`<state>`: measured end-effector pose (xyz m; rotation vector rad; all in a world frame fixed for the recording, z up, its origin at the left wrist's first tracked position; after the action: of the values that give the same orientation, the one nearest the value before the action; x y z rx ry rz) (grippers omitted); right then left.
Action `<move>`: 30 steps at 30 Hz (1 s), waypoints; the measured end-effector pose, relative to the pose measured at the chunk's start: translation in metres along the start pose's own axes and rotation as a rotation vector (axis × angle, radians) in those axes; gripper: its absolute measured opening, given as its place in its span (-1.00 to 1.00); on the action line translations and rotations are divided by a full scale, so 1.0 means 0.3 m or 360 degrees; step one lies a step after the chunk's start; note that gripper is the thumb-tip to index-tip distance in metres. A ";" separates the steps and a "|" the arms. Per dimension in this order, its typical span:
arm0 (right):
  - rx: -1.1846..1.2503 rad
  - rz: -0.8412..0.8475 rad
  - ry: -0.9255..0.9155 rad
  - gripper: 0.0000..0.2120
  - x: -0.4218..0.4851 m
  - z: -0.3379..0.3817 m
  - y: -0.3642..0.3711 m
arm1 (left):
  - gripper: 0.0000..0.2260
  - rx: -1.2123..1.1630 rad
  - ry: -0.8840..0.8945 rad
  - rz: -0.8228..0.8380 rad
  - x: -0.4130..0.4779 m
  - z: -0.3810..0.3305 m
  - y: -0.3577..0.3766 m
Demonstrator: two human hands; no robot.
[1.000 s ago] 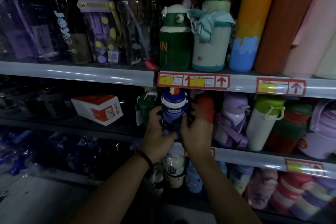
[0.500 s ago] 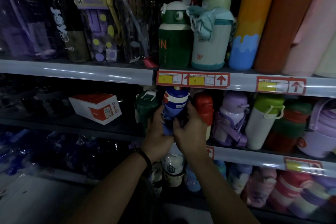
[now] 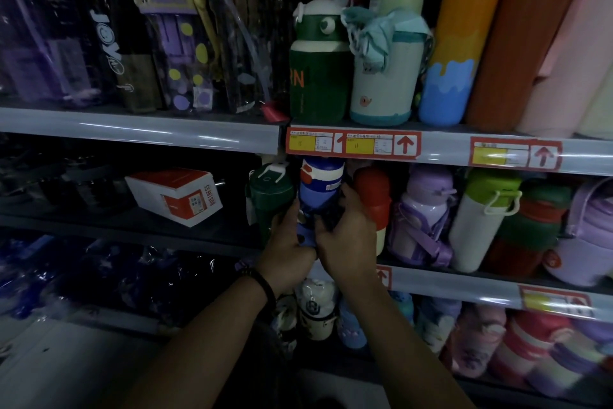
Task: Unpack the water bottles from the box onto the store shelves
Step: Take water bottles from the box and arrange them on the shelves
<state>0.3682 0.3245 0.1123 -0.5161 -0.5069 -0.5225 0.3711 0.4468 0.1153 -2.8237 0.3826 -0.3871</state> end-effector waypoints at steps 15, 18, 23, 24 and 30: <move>0.0007 0.0123 0.0071 -0.33 0.004 -0.008 0.021 | -0.34 -0.0260 -0.0279 0.0022 0.007 0.036 0.007; 0.0014 0.0080 0.0079 -0.29 -0.001 -0.011 0.020 | -0.27 -0.0255 -0.0262 0.0030 0.010 0.036 0.004; 0.0024 0.0116 0.0092 -0.31 0.010 -0.015 0.021 | -0.10 -0.0147 -0.0318 0.0092 0.015 0.064 0.007; 0.0019 0.0133 0.0082 -0.30 0.010 -0.014 0.022 | -0.11 -0.0158 -0.0318 0.0087 0.017 0.065 0.007; -0.0064 0.0282 0.0062 -0.16 0.023 -0.020 0.015 | -0.30 -0.0200 -0.0353 0.0078 0.007 0.053 -0.002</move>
<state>0.3781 0.3222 0.1102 -0.5822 -0.4099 -0.3727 0.3779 0.4502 0.1010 -2.9315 0.4409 -0.0389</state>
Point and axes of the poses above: each hand's wrist, its own x-axis towards the middle knuckle, its own y-axis out of the palm, z = x × y, the point moved 5 cm from there along x, towards the middle knuckle, and after that the axes turned 1 degree about -z, right-handed, at the moved point
